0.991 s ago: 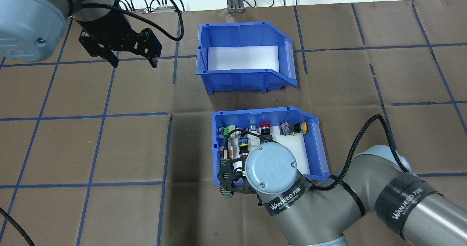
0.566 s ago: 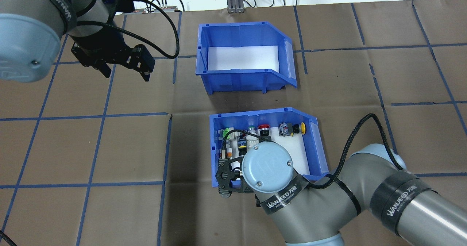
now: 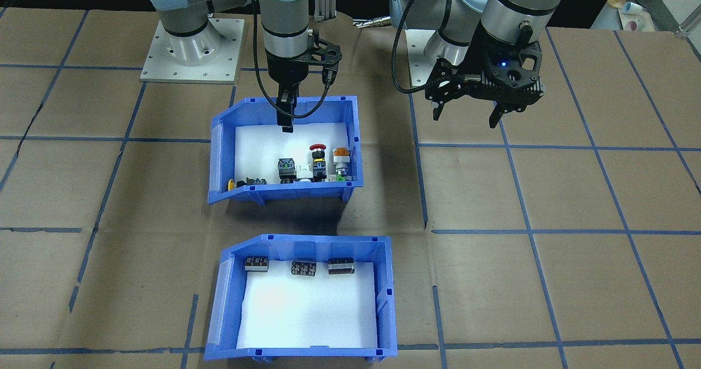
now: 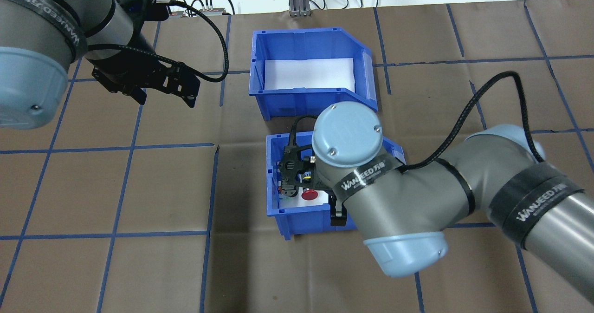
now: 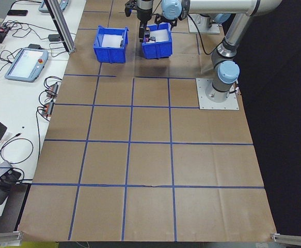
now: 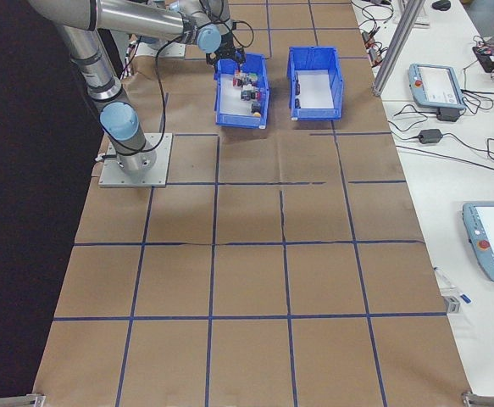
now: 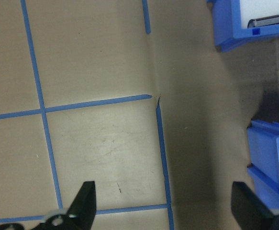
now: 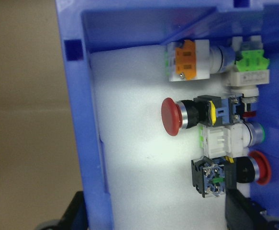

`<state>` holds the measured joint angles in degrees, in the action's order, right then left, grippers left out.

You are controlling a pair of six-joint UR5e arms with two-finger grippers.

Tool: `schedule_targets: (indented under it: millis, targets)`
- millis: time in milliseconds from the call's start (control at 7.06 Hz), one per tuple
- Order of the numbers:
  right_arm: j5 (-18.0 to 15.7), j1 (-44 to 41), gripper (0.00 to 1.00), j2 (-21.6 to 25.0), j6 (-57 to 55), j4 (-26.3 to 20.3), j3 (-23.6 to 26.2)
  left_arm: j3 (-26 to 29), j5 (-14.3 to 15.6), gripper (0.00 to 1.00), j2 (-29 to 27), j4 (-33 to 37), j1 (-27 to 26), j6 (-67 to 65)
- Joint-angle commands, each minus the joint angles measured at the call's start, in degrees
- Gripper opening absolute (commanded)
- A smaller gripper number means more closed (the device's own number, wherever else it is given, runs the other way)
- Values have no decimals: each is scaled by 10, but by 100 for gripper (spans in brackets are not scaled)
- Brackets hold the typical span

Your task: Place battery box in front

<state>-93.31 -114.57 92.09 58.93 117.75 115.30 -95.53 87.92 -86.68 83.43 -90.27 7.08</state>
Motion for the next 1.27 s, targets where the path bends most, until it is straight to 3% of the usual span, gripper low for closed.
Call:
schedule_targets:
  millis: [0,142,566,991,1133]
  targets:
    - [0,67,100,6,-3,-64,-73,15,31,99,2,20,0,2]
    - [1,86,100,7,-2,-102,-89,11,37,99,3,21,1,-7]
    - [1,122,100,11,-17,-110,-96,2,35,99,3,16,-1,-8]
    - [1,231,100,11,-189,-138,-148,3,35,99,3,15,-2,-8]
    - [1,247,100,10,-295,-137,-161,3,35,99,3,13,-2,-8]
